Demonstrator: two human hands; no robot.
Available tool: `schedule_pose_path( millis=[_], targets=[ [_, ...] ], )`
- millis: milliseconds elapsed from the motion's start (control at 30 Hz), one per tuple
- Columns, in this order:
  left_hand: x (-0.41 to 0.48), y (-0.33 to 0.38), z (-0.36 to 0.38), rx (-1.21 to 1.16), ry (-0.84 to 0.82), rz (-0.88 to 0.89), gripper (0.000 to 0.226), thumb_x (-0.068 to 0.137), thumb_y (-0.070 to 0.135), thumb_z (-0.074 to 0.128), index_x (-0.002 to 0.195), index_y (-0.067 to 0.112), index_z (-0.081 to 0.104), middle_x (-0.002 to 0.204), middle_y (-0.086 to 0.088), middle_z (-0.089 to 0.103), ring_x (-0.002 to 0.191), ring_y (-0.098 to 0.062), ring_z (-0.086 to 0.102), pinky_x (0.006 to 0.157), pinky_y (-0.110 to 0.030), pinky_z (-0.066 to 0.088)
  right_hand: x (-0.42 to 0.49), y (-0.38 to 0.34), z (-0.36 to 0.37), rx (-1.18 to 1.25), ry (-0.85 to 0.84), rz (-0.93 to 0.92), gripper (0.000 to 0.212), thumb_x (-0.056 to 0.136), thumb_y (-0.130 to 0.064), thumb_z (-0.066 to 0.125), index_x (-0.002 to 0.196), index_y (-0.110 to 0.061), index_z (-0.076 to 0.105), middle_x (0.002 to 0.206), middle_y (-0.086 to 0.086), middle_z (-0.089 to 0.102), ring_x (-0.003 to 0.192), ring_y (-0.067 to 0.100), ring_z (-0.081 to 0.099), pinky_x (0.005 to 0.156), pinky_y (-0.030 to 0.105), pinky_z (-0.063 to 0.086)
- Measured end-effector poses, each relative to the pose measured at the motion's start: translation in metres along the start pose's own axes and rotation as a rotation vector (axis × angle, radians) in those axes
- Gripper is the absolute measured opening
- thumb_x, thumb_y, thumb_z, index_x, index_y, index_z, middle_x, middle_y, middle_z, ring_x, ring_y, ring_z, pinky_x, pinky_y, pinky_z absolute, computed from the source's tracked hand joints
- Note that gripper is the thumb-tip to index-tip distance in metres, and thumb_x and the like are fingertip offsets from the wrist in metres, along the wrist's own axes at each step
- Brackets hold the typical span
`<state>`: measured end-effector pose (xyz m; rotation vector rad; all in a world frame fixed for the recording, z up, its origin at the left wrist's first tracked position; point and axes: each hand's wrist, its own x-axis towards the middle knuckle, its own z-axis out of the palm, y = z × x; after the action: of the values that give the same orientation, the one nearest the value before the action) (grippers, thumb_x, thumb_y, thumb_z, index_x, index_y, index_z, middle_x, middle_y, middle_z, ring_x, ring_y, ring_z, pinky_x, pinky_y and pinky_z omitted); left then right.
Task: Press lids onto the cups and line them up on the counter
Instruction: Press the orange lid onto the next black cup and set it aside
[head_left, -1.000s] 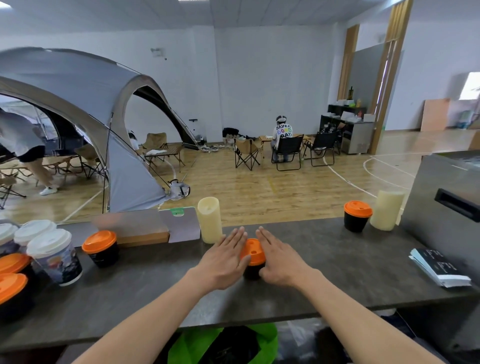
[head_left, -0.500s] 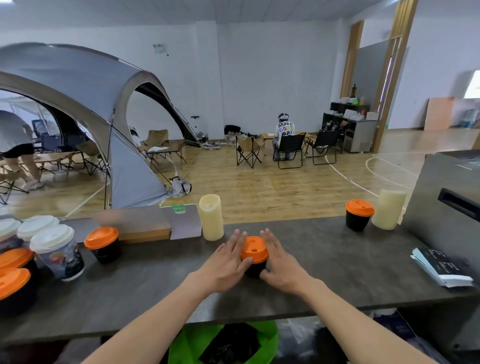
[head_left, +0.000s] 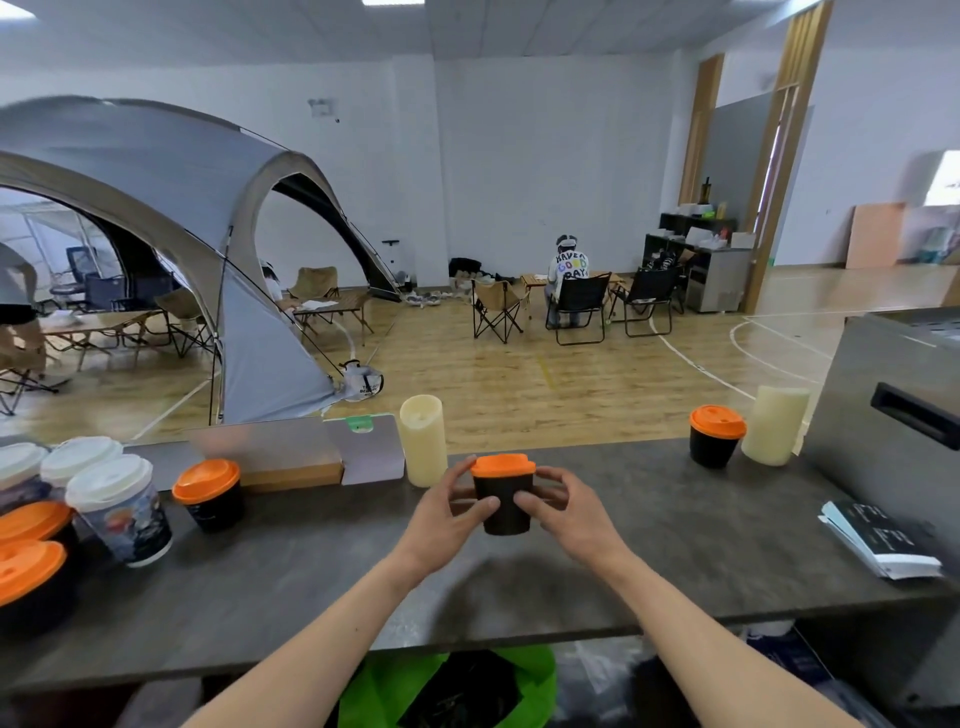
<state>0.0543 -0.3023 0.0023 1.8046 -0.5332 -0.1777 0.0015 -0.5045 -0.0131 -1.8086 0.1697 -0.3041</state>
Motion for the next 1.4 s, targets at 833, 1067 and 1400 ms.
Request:
schedule_pose_path(
  millis=[833,1067,1400],
  targets=[
    [-0.009,0.030,0.014,-0.236,0.119,-0.106,0.041,0.096,0.039,0.067,0.129,0.014,0.063,0.112,-0.002,0.074,0.099,-0.012,0.074,0.085,-0.032,0.062,-0.018,-0.036,0.000,0.133,0.210,0.024,0.038,0.096,-0.046,0.062,0.115,-0.014,0.063,0.105,0.001,0.072,0.089,0.011,0.072,0.073,0.036,0.063],
    [-0.010,0.037,0.016,-0.288,0.127,-0.108,0.033,0.099,0.032,0.065,0.128,0.016,0.060,0.114,-0.006,0.072,0.101,-0.014,0.073,0.082,-0.035,0.063,-0.022,-0.037,-0.002,0.131,0.201,0.007,0.040,0.095,-0.044,0.065,0.121,-0.015,0.060,0.109,0.003,0.071,0.094,0.014,0.072,0.069,0.032,0.062],
    [-0.011,0.037,0.015,-0.244,0.155,-0.096,0.047,0.088,0.042,0.076,0.126,0.018,0.062,0.116,0.002,0.072,0.105,-0.010,0.071,0.089,-0.036,0.062,-0.025,-0.036,-0.003,0.049,0.184,-0.018,0.049,0.091,-0.056,0.064,0.122,-0.018,0.062,0.111,-0.003,0.068,0.097,0.010,0.070,0.074,0.033,0.063]
  ],
)
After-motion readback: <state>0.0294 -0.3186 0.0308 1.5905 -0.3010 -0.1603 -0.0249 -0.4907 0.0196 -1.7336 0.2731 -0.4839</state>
